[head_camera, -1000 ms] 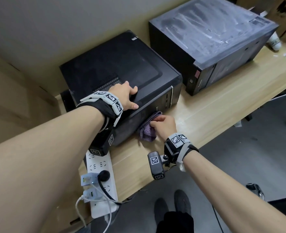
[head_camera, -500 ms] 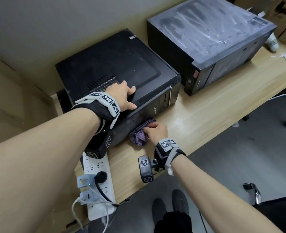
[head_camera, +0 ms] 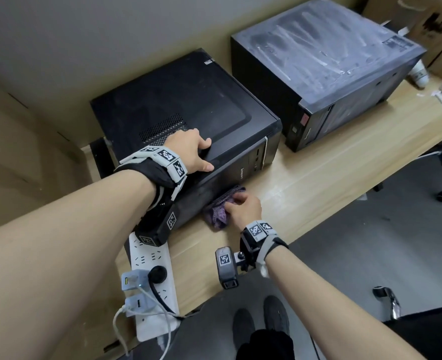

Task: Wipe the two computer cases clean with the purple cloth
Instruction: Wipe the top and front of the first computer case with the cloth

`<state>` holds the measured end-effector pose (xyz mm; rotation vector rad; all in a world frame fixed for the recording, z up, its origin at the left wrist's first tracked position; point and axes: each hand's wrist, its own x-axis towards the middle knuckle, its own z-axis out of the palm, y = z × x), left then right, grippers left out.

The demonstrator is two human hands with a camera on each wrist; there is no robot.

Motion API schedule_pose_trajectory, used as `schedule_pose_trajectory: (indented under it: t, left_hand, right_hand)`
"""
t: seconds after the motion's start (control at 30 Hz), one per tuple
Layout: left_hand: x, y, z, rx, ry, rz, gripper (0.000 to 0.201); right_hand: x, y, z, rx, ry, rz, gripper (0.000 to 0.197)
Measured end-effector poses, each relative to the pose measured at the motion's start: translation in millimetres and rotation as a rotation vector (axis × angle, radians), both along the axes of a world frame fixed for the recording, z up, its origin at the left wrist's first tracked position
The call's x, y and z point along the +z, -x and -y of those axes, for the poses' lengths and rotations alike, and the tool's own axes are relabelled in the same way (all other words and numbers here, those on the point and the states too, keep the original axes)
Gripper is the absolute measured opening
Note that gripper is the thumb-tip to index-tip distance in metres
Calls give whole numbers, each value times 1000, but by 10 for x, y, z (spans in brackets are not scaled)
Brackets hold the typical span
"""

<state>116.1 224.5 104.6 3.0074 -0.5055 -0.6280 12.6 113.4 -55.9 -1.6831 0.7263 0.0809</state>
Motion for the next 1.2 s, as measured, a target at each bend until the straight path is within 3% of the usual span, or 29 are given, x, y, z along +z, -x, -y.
schedule_pose_trajectory:
  t: [0.27, 0.4, 0.57, 0.77, 0.9, 1.03, 1.2]
  left_hand:
    - [-51, 15, -24, -2, 21, 19, 66]
    - [-45, -8, -33, -1, 31, 27, 65]
    - [-67, 17, -75, 31, 70, 24, 67]
    - [8, 81, -79, 18, 113, 22, 75]
    - [81, 135, -311, 15, 90, -16, 82]
    - [11, 128, -602, 19, -29, -89, 106]
    - [-95, 49, -641, -7, -36, -102, 107]
  right_hand:
    - [132, -375, 603, -219, 64, -11, 29]
    - [102, -329, 487, -124, 117, -48, 18]
    - [-34, -122, 150, -93, 53, -54, 31]
    - [257, -79, 50, -75, -23, 55, 21]
    - [519, -95, -14, -60, -84, 152, 14]
    - [508, -51, -61, -72, -121, 177, 13]
    - [143, 69, -200, 16, -109, -20, 15]
